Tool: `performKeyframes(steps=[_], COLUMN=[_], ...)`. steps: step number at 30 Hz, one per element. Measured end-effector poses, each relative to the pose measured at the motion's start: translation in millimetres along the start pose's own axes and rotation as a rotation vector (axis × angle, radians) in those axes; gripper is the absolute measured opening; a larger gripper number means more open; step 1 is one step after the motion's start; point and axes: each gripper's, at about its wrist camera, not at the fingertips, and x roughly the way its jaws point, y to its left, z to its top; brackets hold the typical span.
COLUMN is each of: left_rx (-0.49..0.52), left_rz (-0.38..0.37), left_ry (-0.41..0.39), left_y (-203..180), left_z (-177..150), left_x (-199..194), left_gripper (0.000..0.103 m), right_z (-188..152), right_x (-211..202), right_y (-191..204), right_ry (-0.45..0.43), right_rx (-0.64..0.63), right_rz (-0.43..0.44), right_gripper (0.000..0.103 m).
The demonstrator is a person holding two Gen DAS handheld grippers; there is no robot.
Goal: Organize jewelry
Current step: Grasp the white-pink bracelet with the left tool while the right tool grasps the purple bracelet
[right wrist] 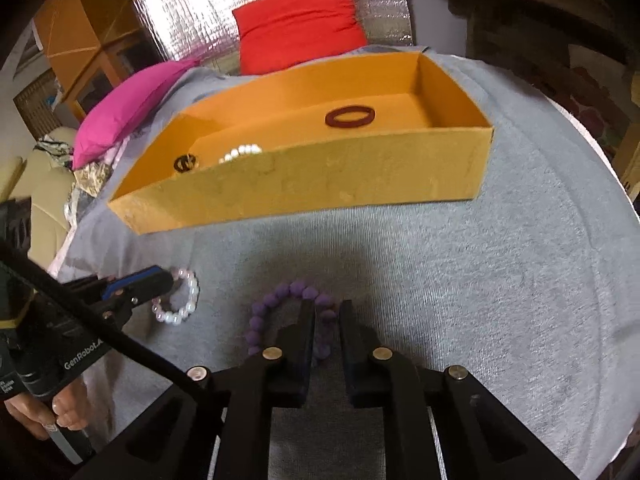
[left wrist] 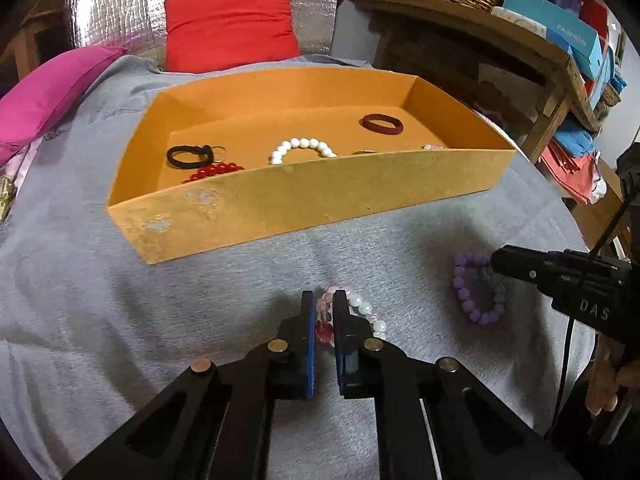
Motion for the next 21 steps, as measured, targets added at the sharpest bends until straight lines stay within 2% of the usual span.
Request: performKeyframes(steps=[5, 7, 8, 9, 10, 12, 17, 21], left_rx=[0.001, 0.003, 0.005, 0.005, 0.006, 0.008, 0.010, -0.008], left_rz=[0.010, 0.011, 0.012, 0.015, 0.017, 0.024, 0.041, 0.059], left_ry=[-0.004, -0.007, -0.006, -0.004, -0.001, 0.008, 0.036, 0.051], left_y=[9, 11, 13, 15, 17, 22, 27, 36], left_z=[-6, -8, -10, -12, -13, -17, -25, -29], left_x=[-8, -11, -12, -13, -14, -14, -10, -10], left_gripper=[0.009, 0.009, 0.009, 0.009, 0.009, 0.009, 0.009, 0.009], right_z=[3, 4, 4, 3, 3, 0, -8, -16], right_x=[5, 8, 10, 12, 14, 11, 14, 16], right_y=[1, 0, -1, -2, -3, 0, 18, 37], right_ry=[0.033, 0.057, 0.073, 0.091, 0.104, 0.086, 0.087, 0.058], right_rx=[0.023, 0.029, 0.031, 0.034, 0.038, 0.026, -0.071, -0.180], right_rz=[0.021, 0.021, 0.024, 0.028, 0.038, 0.056, 0.045, -0.010], right_gripper=[0.014, 0.017, 0.022, 0.038, 0.058, 0.067, 0.067, 0.065])
